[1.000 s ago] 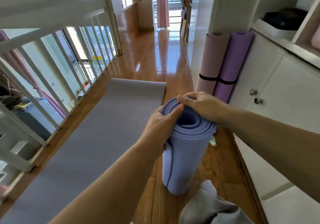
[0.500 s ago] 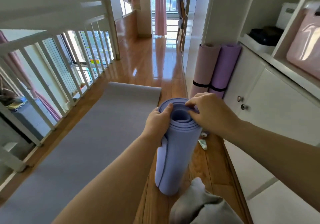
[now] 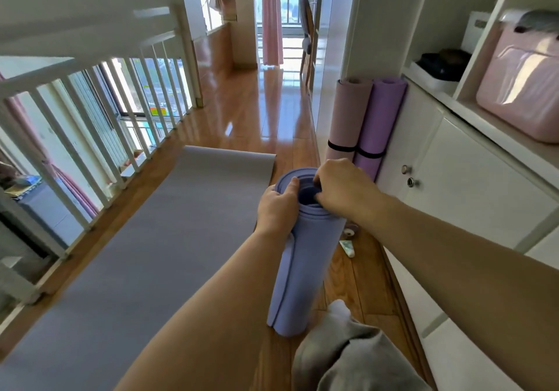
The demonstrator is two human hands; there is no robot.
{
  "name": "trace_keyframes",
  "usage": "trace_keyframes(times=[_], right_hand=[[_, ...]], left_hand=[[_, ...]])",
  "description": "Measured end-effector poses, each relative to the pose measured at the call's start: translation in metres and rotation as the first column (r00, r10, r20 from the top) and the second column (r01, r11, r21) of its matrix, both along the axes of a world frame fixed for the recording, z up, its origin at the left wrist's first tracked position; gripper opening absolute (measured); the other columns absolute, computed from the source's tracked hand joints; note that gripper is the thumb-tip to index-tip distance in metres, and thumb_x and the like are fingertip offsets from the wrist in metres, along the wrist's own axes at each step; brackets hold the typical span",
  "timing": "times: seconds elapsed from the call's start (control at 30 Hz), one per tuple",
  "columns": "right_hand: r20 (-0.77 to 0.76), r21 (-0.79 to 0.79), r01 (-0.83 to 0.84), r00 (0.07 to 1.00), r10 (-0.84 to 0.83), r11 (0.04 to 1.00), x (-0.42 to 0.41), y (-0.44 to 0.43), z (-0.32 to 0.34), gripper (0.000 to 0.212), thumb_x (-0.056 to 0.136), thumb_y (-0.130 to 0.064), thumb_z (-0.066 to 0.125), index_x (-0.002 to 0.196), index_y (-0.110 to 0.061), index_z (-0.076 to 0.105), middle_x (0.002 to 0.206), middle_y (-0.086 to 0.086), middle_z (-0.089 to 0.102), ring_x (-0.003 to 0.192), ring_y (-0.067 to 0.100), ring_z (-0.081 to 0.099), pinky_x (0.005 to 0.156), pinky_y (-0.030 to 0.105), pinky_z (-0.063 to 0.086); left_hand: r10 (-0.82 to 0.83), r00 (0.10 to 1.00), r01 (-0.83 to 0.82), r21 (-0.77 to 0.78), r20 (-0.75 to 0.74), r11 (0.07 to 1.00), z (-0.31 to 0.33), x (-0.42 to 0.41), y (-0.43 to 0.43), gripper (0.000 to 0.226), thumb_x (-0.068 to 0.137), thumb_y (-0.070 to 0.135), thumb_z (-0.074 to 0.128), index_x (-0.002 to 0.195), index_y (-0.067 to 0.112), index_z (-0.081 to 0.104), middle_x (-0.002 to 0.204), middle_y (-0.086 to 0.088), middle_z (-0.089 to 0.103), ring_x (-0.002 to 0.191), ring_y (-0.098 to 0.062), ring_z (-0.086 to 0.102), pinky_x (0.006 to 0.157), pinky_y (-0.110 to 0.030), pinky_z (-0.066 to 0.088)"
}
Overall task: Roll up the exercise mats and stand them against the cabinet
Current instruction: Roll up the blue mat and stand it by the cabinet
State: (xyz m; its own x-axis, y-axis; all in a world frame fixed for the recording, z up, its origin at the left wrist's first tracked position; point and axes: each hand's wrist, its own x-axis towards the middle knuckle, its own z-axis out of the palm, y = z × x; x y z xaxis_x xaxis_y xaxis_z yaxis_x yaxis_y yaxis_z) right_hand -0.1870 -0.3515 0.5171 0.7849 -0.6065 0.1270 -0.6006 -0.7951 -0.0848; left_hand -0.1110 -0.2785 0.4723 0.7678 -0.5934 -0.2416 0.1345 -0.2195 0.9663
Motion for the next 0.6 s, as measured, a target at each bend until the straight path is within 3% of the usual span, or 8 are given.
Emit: trace_keyframes(times=[0.1,0.2,0.3,0.43,0.6], right_hand=[[-0.036,0.058,0.022,0.999,-0.020,0.998,0.007,0.000,0.010,0.009,0.086,-0.014,0.063,0.085,-0.010,0.055,0.088,0.009,0.054,0.079,0.024,0.051,0.069,0.031,0.041],[-0.098,0.040,0.035,0.995,-0.031,0.999,0.009,0.004,0.014,0.013,0.090,-0.011,0.059,0.102,-0.006,0.058,0.095,0.011,0.053,0.081,0.025,0.048,0.071,0.032,0.039],[-0.191,-0.012,0.058,0.980,-0.059,0.998,0.009,0.005,0.016,0.023,0.091,-0.010,0.057,0.113,-0.006,0.058,0.113,0.013,0.058,0.096,0.030,0.055,0.082,0.035,0.037],[-0.356,-0.185,0.031,0.929,-0.096,0.982,0.007,0.001,0.018,0.016,0.093,-0.020,0.056,0.109,-0.019,0.055,0.118,0.003,0.060,0.113,0.023,0.054,0.104,0.040,0.029],[-0.394,-0.319,-0.067,0.917,-0.068,0.945,-0.001,-0.007,0.010,0.020,0.097,-0.021,0.044,0.113,-0.019,0.057,0.116,0.001,0.062,0.111,0.021,0.056,0.107,0.041,0.025]], left_hand=[[-0.006,1.000,0.005,0.023,0.022,1.000,0.001,0.001,-0.001,0.046,0.097,0.042,0.048,0.130,0.010,0.048,0.107,-0.005,0.057,0.088,-0.019,0.052,0.081,-0.038,0.047],[-0.018,0.999,0.017,0.020,0.034,1.000,0.002,0.001,-0.002,0.046,0.097,0.042,0.048,0.130,0.010,0.048,0.108,-0.005,0.057,0.088,-0.019,0.051,0.079,-0.036,0.046],[-0.044,0.997,0.042,0.045,0.059,0.998,0.000,0.000,-0.004,0.048,0.097,0.043,0.048,0.131,0.010,0.047,0.115,-0.007,0.060,0.089,-0.017,0.053,0.079,-0.035,0.049],[-0.089,0.989,0.087,0.026,0.121,0.996,-0.004,-0.006,-0.007,0.035,0.097,0.040,0.050,0.115,0.011,0.053,0.088,0.002,0.059,0.071,-0.006,0.052,0.053,-0.016,0.041],[-0.109,0.984,0.110,0.003,0.143,0.994,-0.006,-0.012,-0.009,0.042,0.095,0.041,0.053,0.121,0.008,0.056,0.097,-0.003,0.064,0.081,-0.010,0.059,0.062,-0.018,0.047]])
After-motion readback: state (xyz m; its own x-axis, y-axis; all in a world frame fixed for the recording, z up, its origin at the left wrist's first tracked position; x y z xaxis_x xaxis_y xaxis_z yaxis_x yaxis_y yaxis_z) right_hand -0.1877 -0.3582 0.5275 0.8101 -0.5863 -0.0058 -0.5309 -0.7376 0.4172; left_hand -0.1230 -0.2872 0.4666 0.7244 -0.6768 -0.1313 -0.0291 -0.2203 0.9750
